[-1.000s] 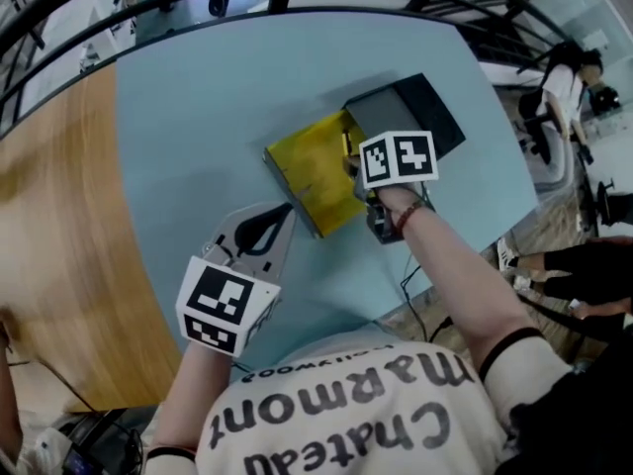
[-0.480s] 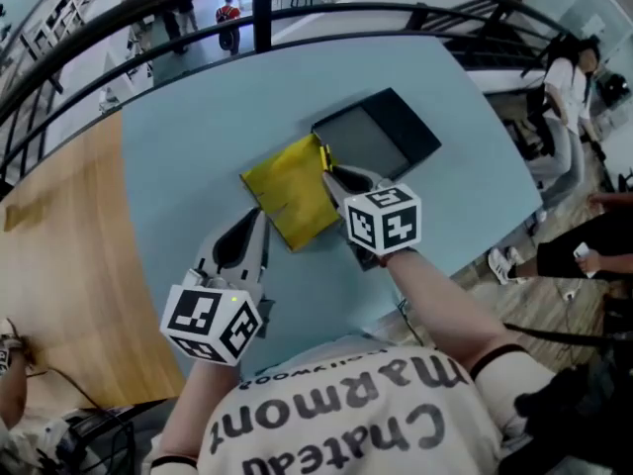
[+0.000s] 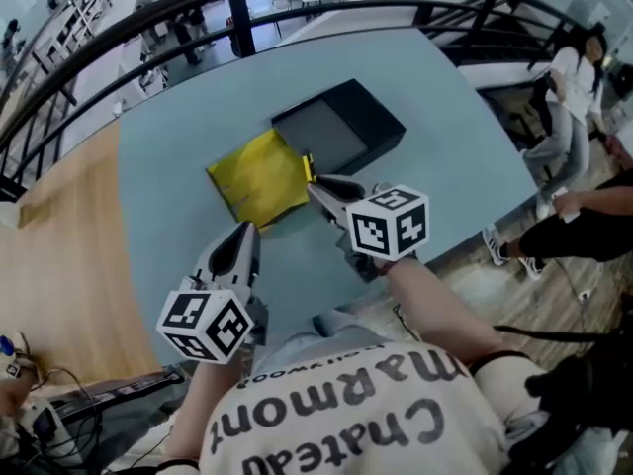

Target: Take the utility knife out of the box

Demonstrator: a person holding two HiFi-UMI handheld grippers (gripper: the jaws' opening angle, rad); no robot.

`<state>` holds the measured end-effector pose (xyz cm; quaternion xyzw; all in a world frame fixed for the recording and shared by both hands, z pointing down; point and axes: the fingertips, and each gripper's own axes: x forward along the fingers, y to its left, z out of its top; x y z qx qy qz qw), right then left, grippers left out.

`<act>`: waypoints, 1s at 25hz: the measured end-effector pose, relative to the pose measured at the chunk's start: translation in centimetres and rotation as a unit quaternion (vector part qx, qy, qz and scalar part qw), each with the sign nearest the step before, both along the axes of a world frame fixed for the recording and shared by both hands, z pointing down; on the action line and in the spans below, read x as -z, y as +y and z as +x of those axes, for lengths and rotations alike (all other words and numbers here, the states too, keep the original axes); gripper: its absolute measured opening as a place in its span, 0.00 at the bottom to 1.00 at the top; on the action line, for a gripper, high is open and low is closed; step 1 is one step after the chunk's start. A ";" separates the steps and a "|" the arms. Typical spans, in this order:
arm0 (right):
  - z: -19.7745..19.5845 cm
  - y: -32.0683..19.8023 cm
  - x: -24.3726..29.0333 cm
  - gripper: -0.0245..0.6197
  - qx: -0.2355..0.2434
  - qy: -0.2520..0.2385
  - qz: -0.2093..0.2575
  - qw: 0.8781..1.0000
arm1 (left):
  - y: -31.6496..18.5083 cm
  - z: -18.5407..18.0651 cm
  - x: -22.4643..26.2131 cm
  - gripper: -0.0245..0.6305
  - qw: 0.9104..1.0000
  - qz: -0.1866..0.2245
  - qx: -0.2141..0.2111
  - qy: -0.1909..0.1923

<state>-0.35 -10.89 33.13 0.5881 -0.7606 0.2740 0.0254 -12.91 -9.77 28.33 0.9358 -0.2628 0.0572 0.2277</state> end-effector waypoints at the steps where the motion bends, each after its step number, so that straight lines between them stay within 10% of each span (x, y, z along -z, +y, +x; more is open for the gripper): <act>1: 0.1 0.6 0.1 0.16 0.007 -0.008 -0.003 1.000 | 0.5 0.4 0.3 0.04 1.000 -0.002 0.001 0.001; 6: 0.1 3.5 -0.6 0.16 0.047 -0.045 -0.018 0.998 | 2.5 2.0 0.0 0.04 1.000 0.000 -0.001 -0.007; 13: 11.4 8.0 2.0 0.16 0.064 -0.081 -0.034 0.994 | 6.5 14.0 1.2 0.04 0.999 -0.033 0.008 -0.015; 25: 11.6 16.0 -1.8 0.16 0.082 -0.090 -0.077 0.990 | 14.7 12.1 -1.9 0.04 0.996 -0.075 0.026 -0.035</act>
